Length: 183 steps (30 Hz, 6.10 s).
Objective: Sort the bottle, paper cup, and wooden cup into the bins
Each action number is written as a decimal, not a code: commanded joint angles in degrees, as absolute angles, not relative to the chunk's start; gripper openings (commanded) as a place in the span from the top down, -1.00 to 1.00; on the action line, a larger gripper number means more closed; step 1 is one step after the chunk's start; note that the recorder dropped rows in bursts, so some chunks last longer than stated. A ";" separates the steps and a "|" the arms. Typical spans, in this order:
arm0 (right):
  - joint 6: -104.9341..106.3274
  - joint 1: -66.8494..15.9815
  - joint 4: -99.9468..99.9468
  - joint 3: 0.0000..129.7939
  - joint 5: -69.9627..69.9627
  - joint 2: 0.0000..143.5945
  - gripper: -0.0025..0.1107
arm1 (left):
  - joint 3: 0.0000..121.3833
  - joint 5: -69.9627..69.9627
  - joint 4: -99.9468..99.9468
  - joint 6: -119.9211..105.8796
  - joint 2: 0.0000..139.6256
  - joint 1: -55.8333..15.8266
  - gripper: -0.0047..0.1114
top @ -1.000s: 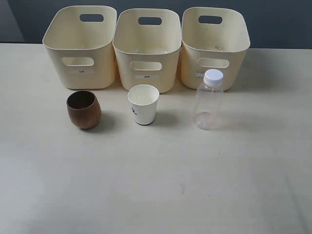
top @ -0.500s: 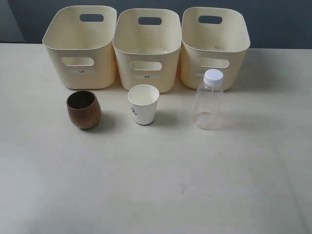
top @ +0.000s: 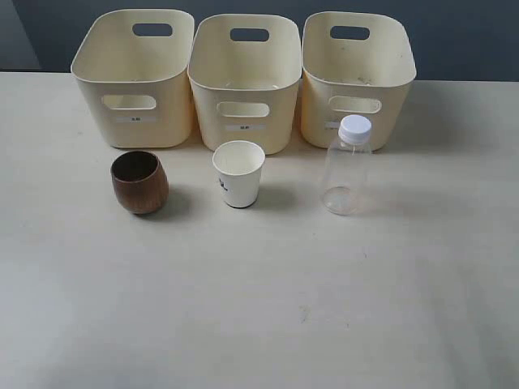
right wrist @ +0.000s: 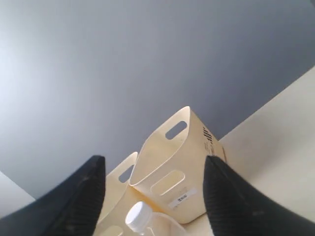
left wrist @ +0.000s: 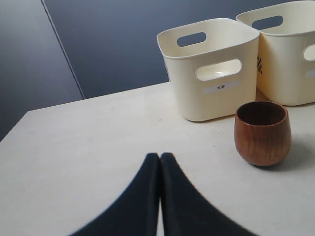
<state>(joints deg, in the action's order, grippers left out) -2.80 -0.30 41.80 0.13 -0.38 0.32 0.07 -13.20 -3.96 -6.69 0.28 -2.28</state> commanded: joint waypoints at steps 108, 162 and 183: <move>105.36 -9.74 99.95 46.26 28.07 94.06 -0.27 | 0.00 -12.87 -3.96 -6.58 0.00 -2.47 0.92; 98.94 -9.74 99.95 69.50 14.41 94.78 0.96 | 0.00 -12.89 -3.96 -6.58 0.00 -2.47 0.92; 99.30 -9.74 99.95 79.44 7.50 106.61 0.96 | 0.00 -12.89 -3.96 -6.58 0.00 -2.47 0.92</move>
